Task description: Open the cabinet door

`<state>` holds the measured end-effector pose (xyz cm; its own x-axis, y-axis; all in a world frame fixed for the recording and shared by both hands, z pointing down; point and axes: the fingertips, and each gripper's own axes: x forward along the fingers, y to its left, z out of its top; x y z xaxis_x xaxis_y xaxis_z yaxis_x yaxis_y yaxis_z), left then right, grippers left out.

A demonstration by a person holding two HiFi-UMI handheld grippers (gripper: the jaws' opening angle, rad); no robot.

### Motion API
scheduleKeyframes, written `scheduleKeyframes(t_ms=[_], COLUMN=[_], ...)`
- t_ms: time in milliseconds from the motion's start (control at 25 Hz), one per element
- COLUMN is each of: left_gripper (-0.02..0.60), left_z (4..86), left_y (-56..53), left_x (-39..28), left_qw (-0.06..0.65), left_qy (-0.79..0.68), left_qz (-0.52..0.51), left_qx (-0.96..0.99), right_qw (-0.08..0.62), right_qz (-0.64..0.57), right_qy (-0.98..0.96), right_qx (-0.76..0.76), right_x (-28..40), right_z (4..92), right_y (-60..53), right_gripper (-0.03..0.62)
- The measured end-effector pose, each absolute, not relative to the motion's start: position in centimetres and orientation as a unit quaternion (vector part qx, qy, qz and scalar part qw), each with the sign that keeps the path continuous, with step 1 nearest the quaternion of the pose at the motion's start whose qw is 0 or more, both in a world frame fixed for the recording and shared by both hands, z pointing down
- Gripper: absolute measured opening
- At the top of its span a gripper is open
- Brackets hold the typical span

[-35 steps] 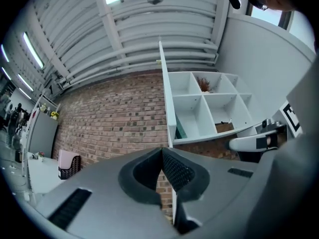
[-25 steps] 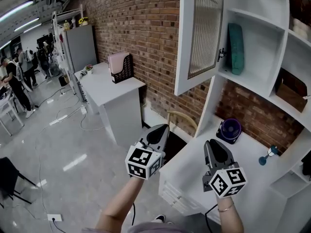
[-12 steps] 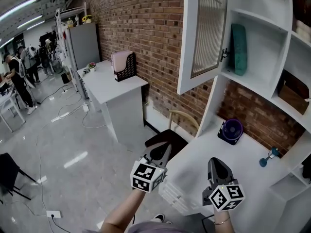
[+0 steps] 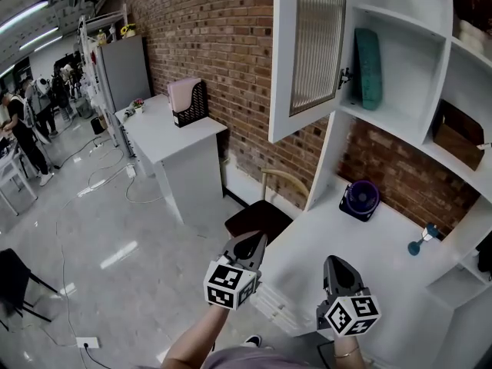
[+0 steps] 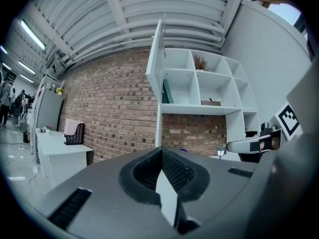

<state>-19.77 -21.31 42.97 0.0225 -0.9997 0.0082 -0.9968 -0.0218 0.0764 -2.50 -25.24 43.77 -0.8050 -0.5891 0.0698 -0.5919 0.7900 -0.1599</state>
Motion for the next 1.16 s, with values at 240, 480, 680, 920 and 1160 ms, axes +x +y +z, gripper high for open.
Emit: scheduleKeyframes(t_ms=[240, 480, 680, 920, 1160], left_gripper=[0.002, 0.002, 0.002, 0.002, 0.002], left_z=[44.0, 44.4, 44.5, 44.3, 44.4], left_y=[-21.2, -20.9, -20.8, -20.3, -20.1], left_x=[-19.0, -18.8, -18.9, -19.2, -19.2], left_qw=[0.044, 0.053, 0.052, 0.051, 0.054], left_qy=[-0.697, -0.697, -0.699, -0.7, -0.7], left_qz=[-0.025, -0.028, -0.03, -0.031, -0.031], left_qx=[0.716, 0.715, 0.713, 0.711, 0.712], right_qw=[0.013, 0.021, 0.026, 0.025, 0.027], right_qz=[0.094, 0.094, 0.093, 0.089, 0.091], right_qy=[-0.942, -0.939, -0.94, -0.941, -0.94], right_qx=[0.323, 0.33, 0.327, 0.327, 0.328], right_x=[-1.2, -0.4, -0.6, -0.9, -0.9], right_z=[44.4, 44.8, 45.1, 44.8, 45.0], right_y=[-25.3, -25.1, -25.2, -24.9, -24.7], right_gripper=[0.002, 0.002, 0.002, 0.002, 0.002])
